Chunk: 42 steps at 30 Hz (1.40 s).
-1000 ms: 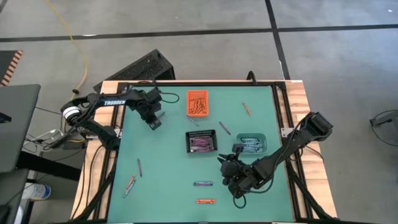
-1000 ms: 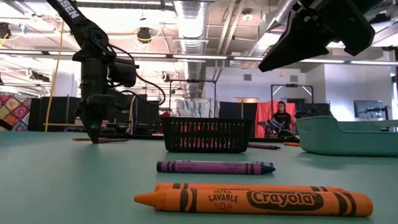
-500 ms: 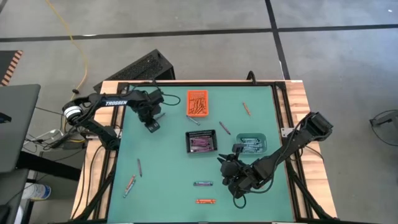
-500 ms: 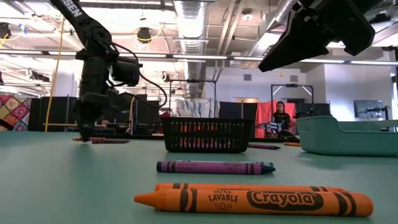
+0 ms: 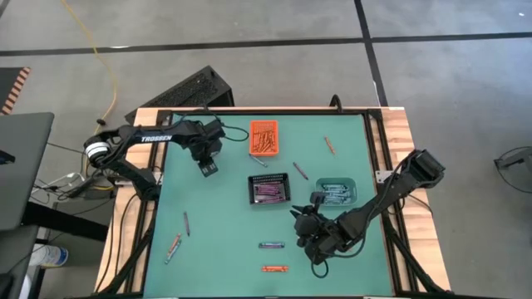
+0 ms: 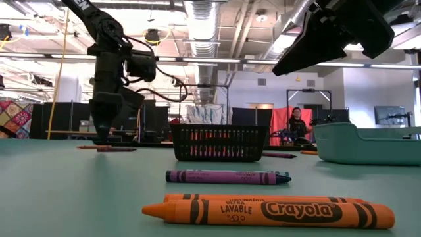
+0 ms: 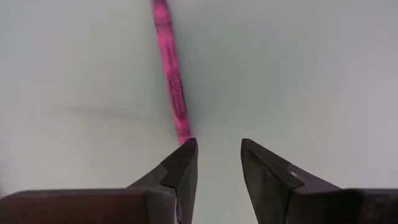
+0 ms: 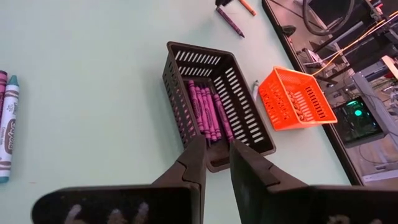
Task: Sort crayons
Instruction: Put the violet crayon into the green bin
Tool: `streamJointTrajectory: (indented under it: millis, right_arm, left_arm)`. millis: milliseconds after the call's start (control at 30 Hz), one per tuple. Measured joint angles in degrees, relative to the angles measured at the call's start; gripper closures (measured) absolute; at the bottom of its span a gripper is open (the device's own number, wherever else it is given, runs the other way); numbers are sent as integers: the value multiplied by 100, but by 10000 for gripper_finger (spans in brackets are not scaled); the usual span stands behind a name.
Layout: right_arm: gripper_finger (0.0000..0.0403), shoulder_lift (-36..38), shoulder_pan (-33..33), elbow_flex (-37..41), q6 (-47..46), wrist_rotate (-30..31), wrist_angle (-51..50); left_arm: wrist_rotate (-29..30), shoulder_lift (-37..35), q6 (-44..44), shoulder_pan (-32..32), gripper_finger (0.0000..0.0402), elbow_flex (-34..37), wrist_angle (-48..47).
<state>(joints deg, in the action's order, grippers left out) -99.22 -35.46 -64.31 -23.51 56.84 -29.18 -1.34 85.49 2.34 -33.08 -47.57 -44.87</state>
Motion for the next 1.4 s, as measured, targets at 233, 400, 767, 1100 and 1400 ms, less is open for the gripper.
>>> streamJointTrajectory:
  millis: [233,400,767,1100,1400]
  right_arm:
    - [331,-2,33,0,0,-2,75]
    - [331,-2,33,0,2,-60,89]
    - [331,-2,83,-1,4,-149,95]
    - [331,-28,85,0,4,-160,102]
    - [331,-28,85,0,21,-160,100]
  left_arm:
    - [493,-2,4,89,290,183,732]
    - [568,-2,58,-6,290,593,1509]
    - [529,-31,48,-55,293,841,1734]
    - [476,-20,-15,-46,392,848,1585]
    - [47,-97,-70,-28,387,682,1485]
